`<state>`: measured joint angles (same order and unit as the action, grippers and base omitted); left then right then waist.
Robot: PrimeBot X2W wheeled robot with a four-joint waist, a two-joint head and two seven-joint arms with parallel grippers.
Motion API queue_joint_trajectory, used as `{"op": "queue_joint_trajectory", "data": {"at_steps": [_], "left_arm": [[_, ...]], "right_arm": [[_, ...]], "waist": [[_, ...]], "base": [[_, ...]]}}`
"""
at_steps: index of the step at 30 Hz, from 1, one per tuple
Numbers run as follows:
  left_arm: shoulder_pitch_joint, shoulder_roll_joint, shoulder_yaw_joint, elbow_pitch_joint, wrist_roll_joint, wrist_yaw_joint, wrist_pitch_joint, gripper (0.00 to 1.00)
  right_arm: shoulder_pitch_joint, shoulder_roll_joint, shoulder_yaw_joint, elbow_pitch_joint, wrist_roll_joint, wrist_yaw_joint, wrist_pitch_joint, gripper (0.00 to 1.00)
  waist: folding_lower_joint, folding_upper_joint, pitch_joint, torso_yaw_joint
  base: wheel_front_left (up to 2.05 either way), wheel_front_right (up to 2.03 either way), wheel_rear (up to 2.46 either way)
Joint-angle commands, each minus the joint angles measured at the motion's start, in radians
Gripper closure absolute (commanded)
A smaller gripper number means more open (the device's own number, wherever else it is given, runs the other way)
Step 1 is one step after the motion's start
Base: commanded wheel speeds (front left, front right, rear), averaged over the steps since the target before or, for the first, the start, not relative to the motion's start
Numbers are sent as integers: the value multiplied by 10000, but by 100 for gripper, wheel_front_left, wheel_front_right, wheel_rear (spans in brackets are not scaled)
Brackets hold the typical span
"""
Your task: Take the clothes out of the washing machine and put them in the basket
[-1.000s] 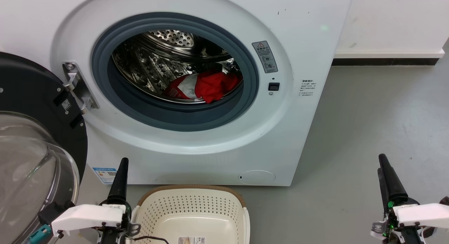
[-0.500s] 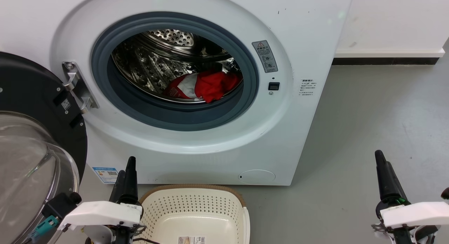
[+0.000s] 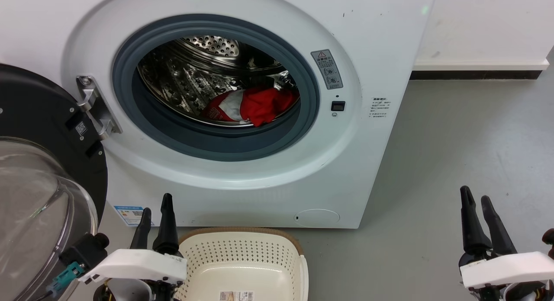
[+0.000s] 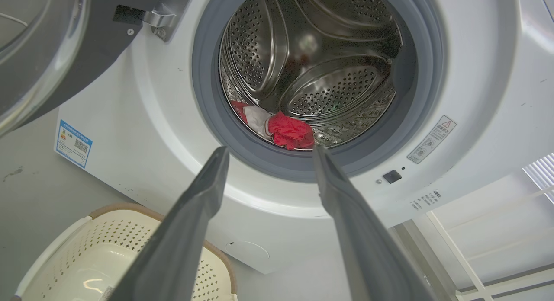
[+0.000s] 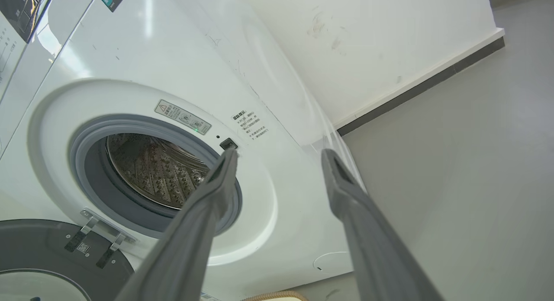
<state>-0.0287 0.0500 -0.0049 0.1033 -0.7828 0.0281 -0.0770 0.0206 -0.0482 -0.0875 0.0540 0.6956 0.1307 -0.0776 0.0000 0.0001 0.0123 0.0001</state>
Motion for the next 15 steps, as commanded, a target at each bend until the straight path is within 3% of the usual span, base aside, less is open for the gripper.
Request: {"op": "queue_joint_trajectory", "data": {"at_steps": [1,15], "left_arm": [[-50,65,-70,-174,341,61,-117,0],[105,224,-402,-377,2015,305,-533,0]], "right_arm": [[-54,-35,13,-237,-355,0,-99,0],[199,-35,30,-585,-2394,0,-515,0]], "waist": [[0,-1,2,2],[0,-1,24,-3]], "base": [[0,0,0],[0,0,0]]}}
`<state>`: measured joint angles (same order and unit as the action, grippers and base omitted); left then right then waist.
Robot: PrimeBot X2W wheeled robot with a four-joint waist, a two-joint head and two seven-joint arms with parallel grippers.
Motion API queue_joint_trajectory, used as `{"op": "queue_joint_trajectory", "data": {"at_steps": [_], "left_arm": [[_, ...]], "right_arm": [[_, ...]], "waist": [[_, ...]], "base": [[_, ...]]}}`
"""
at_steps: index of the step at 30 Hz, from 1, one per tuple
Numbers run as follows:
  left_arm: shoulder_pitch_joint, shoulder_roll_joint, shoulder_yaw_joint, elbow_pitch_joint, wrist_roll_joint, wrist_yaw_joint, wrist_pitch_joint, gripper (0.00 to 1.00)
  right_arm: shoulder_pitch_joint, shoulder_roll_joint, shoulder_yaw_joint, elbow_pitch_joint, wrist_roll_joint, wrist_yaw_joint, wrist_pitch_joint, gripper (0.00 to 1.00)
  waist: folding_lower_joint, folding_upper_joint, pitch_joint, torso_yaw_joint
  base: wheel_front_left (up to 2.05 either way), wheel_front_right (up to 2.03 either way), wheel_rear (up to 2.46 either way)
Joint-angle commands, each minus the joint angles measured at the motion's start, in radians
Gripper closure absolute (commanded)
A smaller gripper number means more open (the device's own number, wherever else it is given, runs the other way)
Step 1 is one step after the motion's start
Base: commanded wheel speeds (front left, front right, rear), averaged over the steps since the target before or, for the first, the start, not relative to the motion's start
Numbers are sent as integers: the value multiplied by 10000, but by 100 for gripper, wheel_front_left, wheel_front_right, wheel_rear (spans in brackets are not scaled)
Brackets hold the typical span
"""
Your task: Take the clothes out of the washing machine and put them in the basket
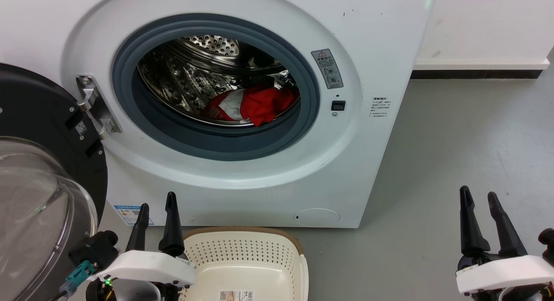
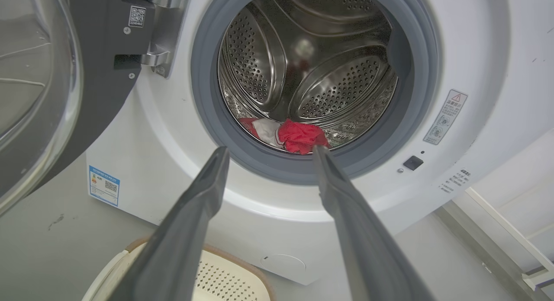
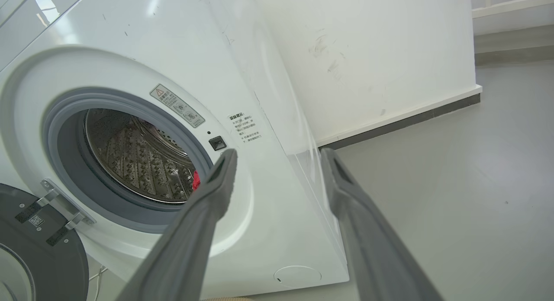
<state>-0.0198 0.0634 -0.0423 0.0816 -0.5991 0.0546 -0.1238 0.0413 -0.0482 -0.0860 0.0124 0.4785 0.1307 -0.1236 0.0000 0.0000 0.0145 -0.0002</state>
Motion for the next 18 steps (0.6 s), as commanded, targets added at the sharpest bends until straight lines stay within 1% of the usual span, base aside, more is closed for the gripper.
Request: {"op": "queue_joint_trajectory", "data": {"at_steps": [1,18], "left_arm": [[25,93,-39,-177,284,34,-92,0],[256,29,-43,-231,1982,-59,-527,0]], "right_arm": [[17,-35,20,-194,-350,0,-90,0],[339,-35,87,-565,-2365,0,-534,0]], "waist": [[0,0,1,-2],[0,0,43,-10]], "base": [[0,0,0],[0,0,0]]}}
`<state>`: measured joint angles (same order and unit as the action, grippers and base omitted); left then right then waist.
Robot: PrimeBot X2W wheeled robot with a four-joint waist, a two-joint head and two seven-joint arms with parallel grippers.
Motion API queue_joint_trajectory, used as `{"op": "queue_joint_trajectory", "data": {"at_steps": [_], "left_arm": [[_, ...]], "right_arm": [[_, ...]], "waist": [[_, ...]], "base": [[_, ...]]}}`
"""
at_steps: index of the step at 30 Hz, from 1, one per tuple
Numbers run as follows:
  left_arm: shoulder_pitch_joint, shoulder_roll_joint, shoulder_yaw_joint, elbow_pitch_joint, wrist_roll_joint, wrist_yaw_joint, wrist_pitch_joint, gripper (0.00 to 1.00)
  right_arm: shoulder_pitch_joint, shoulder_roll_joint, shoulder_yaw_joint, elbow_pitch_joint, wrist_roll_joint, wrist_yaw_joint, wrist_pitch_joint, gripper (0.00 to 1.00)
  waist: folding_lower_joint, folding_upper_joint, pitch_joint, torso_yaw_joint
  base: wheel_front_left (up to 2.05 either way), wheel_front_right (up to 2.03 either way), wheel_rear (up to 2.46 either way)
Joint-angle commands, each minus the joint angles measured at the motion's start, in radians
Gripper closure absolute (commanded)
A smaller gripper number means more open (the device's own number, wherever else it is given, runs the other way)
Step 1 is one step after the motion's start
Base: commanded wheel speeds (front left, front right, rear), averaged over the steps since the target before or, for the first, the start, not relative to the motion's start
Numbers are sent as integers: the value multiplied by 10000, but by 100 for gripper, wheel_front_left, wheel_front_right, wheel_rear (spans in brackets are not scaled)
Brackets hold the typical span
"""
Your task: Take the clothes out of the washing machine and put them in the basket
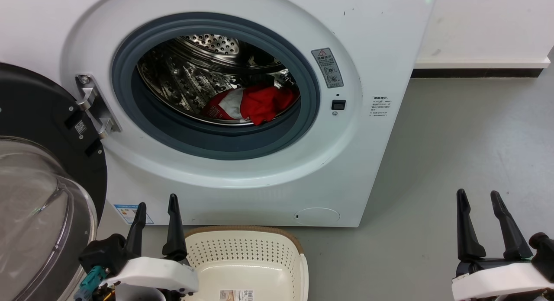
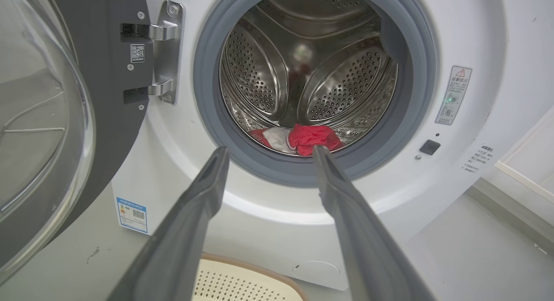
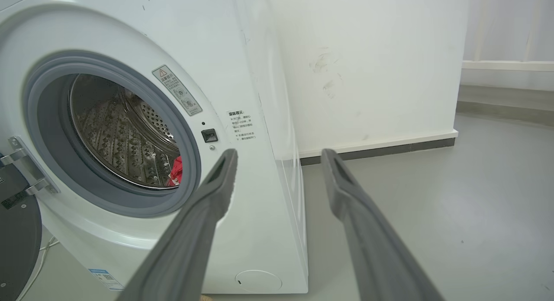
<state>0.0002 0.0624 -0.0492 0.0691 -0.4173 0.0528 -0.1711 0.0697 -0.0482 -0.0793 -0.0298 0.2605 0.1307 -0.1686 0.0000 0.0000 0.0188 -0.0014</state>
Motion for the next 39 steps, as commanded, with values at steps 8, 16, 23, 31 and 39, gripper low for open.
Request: {"op": "queue_joint_trajectory", "data": {"at_steps": [8,16,23,31,39], "left_arm": [[127,-27,60,-55,906,-60,-245,0],[205,-64,46,-16,1563,-58,-389,0],[275,-88,29,-8,2163,-10,-551,0],[308,-106,18,202,2753,-9,-700,0],[378,-119,-4,346,3292,29,-839,0]], "right_arm": [[193,-35,59,-266,-970,-1,-274,0],[315,-35,59,-352,-1580,-1,-422,0],[371,-35,32,-442,-2096,-1,-572,0],[496,-33,15,-411,-2534,-1,-721,0],[606,-33,-18,-372,-2912,-1,-876,0]], "waist": [[0,0,11,9],[0,0,11,1],[0,0,9,-8],[0,0,-15,-25],[0,0,-47,-30]], "base": [[0,0,0],[0,0,0],[0,0,0],[0,0,0],[0,0,0]]}}
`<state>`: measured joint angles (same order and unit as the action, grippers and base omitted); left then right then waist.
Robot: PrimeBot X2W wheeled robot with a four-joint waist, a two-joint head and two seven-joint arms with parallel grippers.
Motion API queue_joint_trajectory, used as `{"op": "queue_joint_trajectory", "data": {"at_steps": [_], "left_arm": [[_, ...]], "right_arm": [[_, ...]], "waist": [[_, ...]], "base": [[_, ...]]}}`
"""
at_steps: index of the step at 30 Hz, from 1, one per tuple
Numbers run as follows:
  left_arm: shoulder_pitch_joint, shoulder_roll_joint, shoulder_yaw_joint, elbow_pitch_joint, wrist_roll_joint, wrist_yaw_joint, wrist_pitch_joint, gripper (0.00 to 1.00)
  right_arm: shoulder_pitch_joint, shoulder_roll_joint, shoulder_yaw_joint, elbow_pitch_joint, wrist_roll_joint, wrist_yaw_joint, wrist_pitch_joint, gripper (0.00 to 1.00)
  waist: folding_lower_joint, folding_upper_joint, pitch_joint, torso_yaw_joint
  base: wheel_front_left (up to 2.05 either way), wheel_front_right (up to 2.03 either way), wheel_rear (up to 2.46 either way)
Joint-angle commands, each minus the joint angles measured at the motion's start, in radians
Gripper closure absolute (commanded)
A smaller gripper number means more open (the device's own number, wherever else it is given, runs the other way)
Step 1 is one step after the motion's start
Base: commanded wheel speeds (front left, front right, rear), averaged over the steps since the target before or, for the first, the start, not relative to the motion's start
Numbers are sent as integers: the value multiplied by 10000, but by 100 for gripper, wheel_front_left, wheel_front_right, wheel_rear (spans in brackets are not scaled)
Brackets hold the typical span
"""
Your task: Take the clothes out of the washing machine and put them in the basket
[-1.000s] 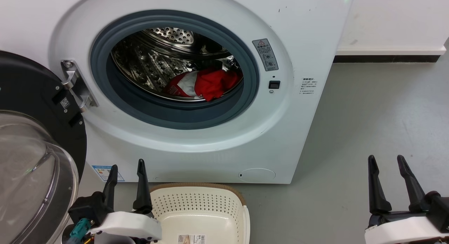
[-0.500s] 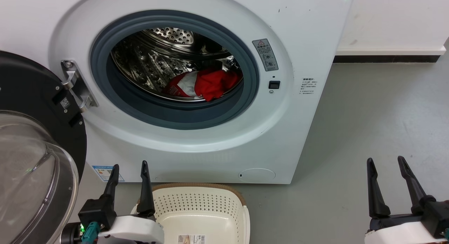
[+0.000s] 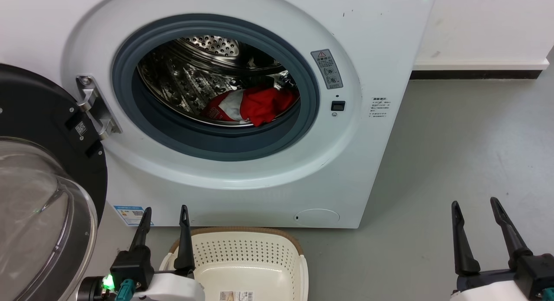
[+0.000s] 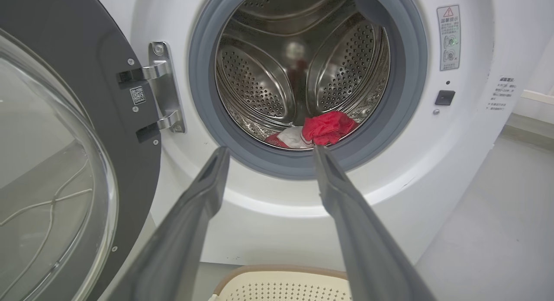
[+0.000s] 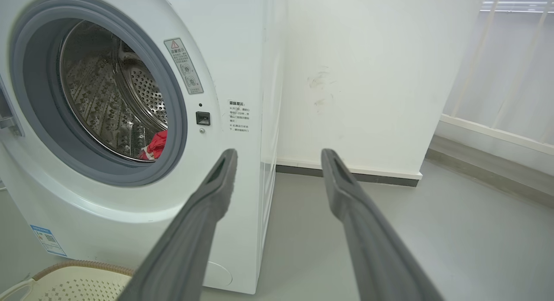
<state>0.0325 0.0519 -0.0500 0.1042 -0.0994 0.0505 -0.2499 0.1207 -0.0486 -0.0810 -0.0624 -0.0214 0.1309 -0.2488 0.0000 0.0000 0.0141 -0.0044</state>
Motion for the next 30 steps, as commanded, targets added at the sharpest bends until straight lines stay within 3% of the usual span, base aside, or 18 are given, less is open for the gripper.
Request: {"op": "queue_joint_trajectory", "data": {"at_steps": [1,7,30], "left_arm": [[67,-15,4,2,175,49,-74,0],[118,-20,26,95,455,74,-181,0],[-28,-22,10,390,71,77,-158,0]], "right_arm": [[100,-29,-10,-14,-114,-3,-85,0],[175,-28,-2,-17,-419,-3,-188,0],[95,-28,-86,256,108,-5,-170,0]], "waist": [[0,0,-3,-1],[0,0,-27,-1],[0,0,24,44]], "base": [[0,0,0],[0,0,0],[0,0,0]]}}
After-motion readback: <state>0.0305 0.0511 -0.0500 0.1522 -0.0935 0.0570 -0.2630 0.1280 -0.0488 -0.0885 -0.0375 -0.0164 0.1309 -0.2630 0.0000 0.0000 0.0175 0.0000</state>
